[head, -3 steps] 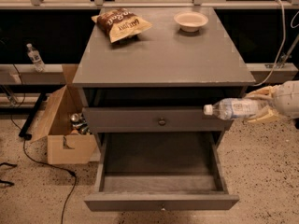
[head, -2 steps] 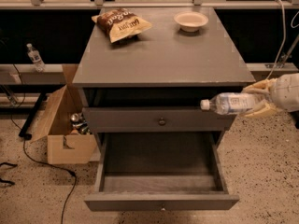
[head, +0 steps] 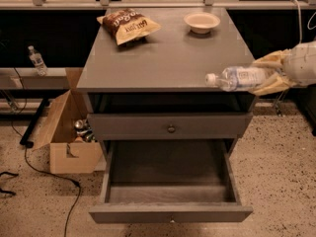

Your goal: Pick blue plastic bottle from middle drawer and place on counter

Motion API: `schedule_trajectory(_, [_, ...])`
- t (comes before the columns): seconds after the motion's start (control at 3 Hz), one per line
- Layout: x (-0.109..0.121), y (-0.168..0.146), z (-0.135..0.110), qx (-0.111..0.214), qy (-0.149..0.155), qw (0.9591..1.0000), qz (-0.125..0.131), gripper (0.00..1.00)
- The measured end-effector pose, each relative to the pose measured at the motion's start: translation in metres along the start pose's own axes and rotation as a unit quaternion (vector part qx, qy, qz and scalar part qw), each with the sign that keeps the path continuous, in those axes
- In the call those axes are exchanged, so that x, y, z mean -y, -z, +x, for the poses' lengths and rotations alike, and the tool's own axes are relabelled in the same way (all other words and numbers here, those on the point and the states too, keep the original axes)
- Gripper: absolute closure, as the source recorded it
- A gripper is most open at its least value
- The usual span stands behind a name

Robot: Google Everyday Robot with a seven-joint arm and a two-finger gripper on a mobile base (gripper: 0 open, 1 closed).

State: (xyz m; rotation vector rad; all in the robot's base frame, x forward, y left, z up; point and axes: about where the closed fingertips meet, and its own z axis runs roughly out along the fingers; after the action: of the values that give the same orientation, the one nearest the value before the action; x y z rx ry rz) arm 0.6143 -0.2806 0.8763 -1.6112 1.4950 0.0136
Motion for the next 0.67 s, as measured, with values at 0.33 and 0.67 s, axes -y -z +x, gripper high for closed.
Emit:
schedule_trajectory(0.33, [0.029,-0.011,-0.022,0.006,-0.009,0.9999,0.005,1.0])
schedule_trajectory(0.67, [0.052,-0.035,-0.034,-0.014,-0.044,0.9989,0.012,1.0])
